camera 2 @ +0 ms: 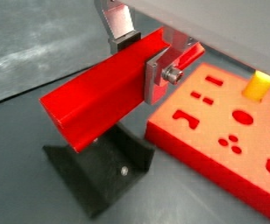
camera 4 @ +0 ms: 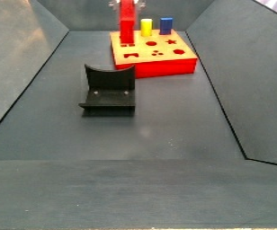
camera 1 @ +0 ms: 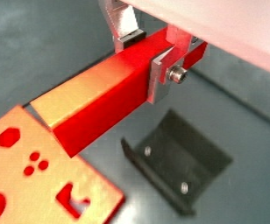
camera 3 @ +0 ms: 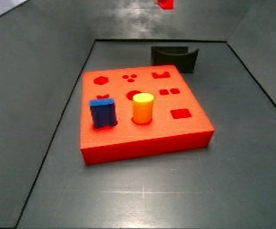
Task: Pick up the arch object. Move up. Place the arch object on the fixture. Regrasp the arch object. Move to above the board. Insert the arch object.
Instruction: Place the arch object on the fixture.
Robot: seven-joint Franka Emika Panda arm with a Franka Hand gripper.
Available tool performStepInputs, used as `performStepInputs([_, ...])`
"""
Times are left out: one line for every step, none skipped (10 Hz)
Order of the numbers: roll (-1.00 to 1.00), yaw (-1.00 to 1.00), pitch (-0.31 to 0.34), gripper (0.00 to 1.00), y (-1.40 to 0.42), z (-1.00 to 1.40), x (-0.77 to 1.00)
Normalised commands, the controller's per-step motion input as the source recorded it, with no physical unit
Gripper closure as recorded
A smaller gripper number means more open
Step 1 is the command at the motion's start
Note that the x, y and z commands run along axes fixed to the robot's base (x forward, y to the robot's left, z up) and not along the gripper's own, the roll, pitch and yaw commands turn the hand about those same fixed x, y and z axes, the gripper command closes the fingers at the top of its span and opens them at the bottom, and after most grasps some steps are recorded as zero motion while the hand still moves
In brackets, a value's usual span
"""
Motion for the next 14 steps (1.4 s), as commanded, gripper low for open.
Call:
performStepInputs([-1.00, -0.15, 0.015, 1.00, 0.02, -0.07, 0.63])
performStepInputs([-1.00, -0.15, 0.032, 1.00, 0.03, -0.03, 0.55])
performStepInputs([-1.00, -0.15, 0.042, 1.00, 0.04, -0.02, 0.47])
performStepInputs([-1.00, -0.15, 0.046, 1.00, 0.04, -0.03, 0.40])
performStepInputs([-1.00, -0.15, 0.054, 1.00, 0.04, -0.02, 0.30])
performStepInputs([-1.00, -0.16, 0.064, 1.00, 0.05, -0.02, 0.23])
performStepInputs([-0.76, -0.14, 0.053, 1.00, 0.05, -0.02, 0.14])
performStepInputs([-0.59, -0.12, 0.038, 1.00, 0.05, -0.01, 0.09])
performStepInputs([-0.47, -0.11, 0.024, 1.00, 0.05, -0.01, 0.07])
performStepInputs([-0.26, -0.10, 0.010, 1.00, 0.03, -0.01, 0.06])
performStepInputs([-1.00, -0.04, 0.254, 1.00, 0.13, -1.00, 0.13])
performStepInputs([-1.00, -0.06, 0.260, 1.00, 0.14, -1.00, 0.13])
performStepInputs([-1.00, -0.09, 0.279, 1.00, 0.14, -1.00, 0.14])
performStepInputs([-0.80, -0.17, 0.259, 1.00, 0.14, -1.00, 0.17])
